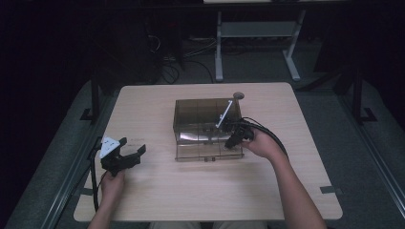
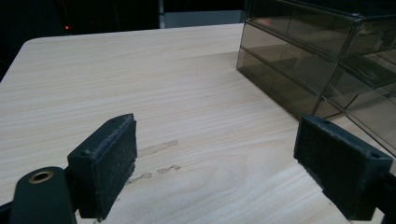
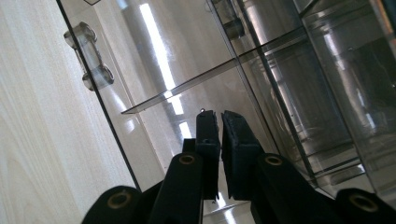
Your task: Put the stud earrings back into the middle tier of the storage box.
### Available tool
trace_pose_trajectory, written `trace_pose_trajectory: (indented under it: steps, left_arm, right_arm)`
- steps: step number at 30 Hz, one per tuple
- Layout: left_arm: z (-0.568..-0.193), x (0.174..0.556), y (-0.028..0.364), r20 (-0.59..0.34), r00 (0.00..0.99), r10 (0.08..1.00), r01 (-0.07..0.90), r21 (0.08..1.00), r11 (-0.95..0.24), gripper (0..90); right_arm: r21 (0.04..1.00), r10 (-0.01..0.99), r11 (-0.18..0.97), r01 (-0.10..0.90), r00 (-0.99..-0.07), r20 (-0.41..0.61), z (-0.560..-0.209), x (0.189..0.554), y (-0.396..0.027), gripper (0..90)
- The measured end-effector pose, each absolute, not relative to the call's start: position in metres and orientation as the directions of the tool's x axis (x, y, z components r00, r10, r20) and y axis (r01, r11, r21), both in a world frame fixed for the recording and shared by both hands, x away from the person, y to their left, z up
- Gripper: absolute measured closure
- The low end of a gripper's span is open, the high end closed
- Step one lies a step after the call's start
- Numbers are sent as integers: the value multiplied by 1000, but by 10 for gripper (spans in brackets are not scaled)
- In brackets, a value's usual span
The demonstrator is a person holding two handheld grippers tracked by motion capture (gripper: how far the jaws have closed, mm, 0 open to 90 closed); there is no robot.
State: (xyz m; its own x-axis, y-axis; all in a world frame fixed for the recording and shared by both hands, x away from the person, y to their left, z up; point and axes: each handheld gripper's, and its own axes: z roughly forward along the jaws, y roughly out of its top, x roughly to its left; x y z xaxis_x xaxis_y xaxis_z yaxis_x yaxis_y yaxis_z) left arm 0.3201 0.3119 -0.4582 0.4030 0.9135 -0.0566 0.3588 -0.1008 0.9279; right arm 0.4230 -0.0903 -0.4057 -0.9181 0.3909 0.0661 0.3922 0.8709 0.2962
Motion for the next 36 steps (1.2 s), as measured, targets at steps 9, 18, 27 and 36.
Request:
trace_pose_trajectory:
  steps: [9, 18, 27, 36]
  left_arm:
    - [-458, 320, 312, -57, 403, 913, 358, 928, -100, 129]
    - [-458, 320, 311, -58, 403, 914, 360, 927, -100, 129]
    - [-459, 320, 310, -56, 404, 913, 358, 928, -101, 129]
    - [-459, 320, 310, -56, 403, 913, 358, 928, -102, 129]
  right_arm:
    - [307, 389, 867, 393, -918, 77, -403, 421, -91, 818]
    - [332, 397, 854, 400, -914, 81, -396, 416, -96, 774]
    - [365, 405, 836, 409, -910, 91, -385, 410, -106, 688]
    - [389, 409, 825, 411, -908, 93, -377, 404, -115, 652]
